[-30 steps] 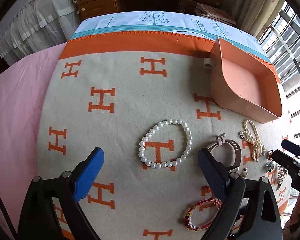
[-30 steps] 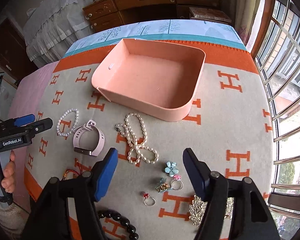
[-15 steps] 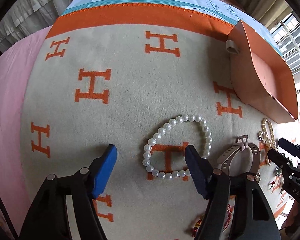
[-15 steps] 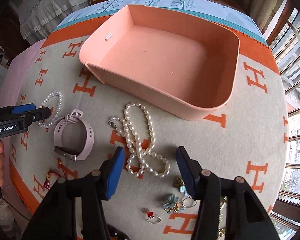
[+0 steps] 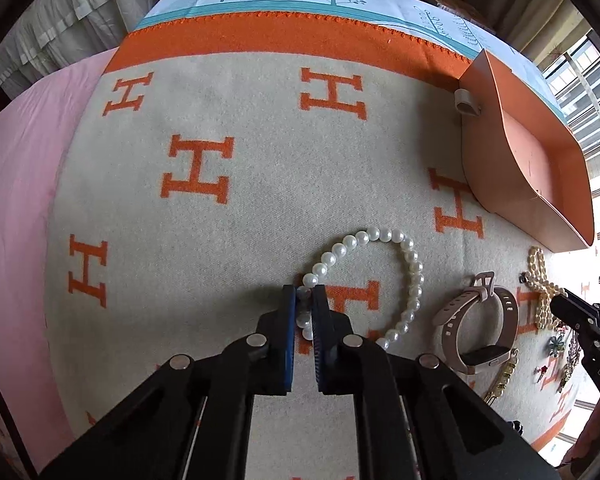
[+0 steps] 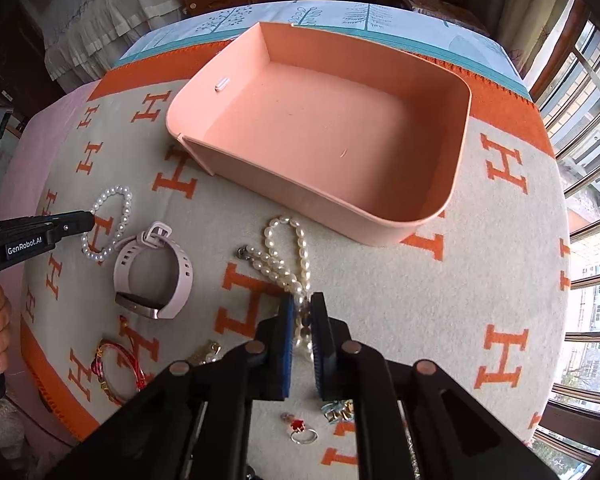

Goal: Organize jewelry
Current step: 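Carry both pearl pieces into the pink tray and open both tools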

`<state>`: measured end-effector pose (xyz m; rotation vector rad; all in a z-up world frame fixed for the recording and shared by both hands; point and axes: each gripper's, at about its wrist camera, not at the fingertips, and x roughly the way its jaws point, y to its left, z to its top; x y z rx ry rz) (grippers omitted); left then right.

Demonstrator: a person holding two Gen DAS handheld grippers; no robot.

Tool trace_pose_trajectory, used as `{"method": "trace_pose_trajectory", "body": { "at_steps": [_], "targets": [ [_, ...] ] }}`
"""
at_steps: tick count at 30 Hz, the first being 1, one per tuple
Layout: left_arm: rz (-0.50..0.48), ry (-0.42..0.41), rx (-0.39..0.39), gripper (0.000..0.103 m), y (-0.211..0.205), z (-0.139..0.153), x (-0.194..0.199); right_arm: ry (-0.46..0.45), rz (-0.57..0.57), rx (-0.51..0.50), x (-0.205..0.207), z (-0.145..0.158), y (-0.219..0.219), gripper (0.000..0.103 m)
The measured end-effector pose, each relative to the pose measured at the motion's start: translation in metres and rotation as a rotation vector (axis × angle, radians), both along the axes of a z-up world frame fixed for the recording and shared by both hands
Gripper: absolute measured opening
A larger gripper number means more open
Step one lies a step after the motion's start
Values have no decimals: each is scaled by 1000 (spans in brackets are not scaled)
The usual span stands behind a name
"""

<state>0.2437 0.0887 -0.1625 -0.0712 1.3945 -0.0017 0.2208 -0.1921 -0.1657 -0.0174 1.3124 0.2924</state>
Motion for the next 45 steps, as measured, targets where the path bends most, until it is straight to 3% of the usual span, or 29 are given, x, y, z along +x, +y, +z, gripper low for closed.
{"method": "trace_pose_trajectory", "body": {
  "at_steps": [5,11,21,27,30,35,41,45],
  "targets": [
    [20,-52,-38,5,8,16,-10,-51,6,54,-12,27,-7,8],
    [5,-167,-67,5,0,69,-20,-140,8,114,-21,72,-14,8],
    [-84,-336,-86,5,-45,164,-17,-280,-53,213,-5,137,-31,8],
    [-139,-412,-82,5,-89,196,-1,-348,-105,243,16,160,-39,8],
    [-168,-421,-82,5,-113,197,11,-324,-134,228,32,151,-42,8],
    [-210,-391,-85,5,-143,173,30,-259,-168,182,48,113,-46,8],
    [-230,-311,-74,5,-162,119,47,-162,-212,126,53,68,-58,9],
    [-246,-225,-41,5,-163,75,52,-141,-219,113,52,60,-61,9]
  ]
}}
